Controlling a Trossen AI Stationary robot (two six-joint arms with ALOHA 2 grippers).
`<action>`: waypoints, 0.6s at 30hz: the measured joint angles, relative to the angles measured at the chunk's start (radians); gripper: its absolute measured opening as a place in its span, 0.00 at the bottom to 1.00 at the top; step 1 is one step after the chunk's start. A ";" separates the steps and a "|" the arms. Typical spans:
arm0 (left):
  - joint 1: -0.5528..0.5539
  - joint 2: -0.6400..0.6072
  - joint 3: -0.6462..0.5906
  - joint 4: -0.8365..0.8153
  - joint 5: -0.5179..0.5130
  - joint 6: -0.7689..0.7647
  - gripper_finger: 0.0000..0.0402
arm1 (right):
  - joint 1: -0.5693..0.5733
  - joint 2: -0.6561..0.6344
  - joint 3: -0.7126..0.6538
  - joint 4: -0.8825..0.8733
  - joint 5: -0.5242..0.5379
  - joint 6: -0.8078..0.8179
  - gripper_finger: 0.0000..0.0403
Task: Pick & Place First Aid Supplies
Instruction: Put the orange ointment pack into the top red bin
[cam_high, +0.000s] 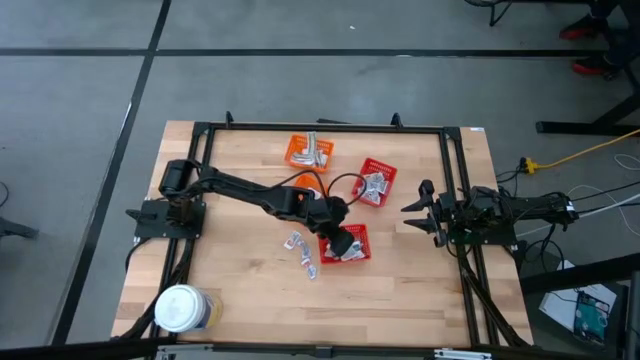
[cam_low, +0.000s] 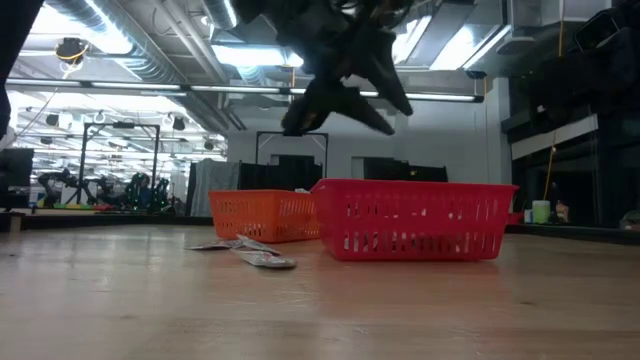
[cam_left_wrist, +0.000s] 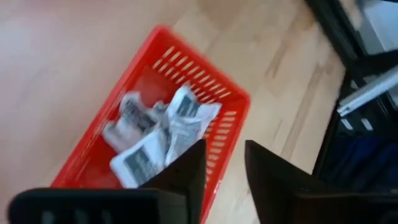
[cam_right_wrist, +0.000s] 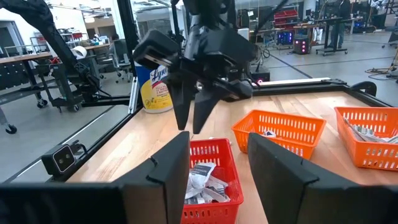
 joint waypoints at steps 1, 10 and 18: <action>0.000 0.000 0.000 -0.014 0.000 -0.029 0.27 | 0.000 0.000 0.000 0.000 0.000 0.000 0.40; 0.000 0.000 0.000 -0.024 0.029 -0.195 0.35 | 0.000 0.000 0.000 0.000 0.000 0.000 0.40; -0.014 -0.003 0.000 -0.070 0.246 -0.408 0.33 | 0.000 0.000 0.000 0.000 0.000 0.000 0.40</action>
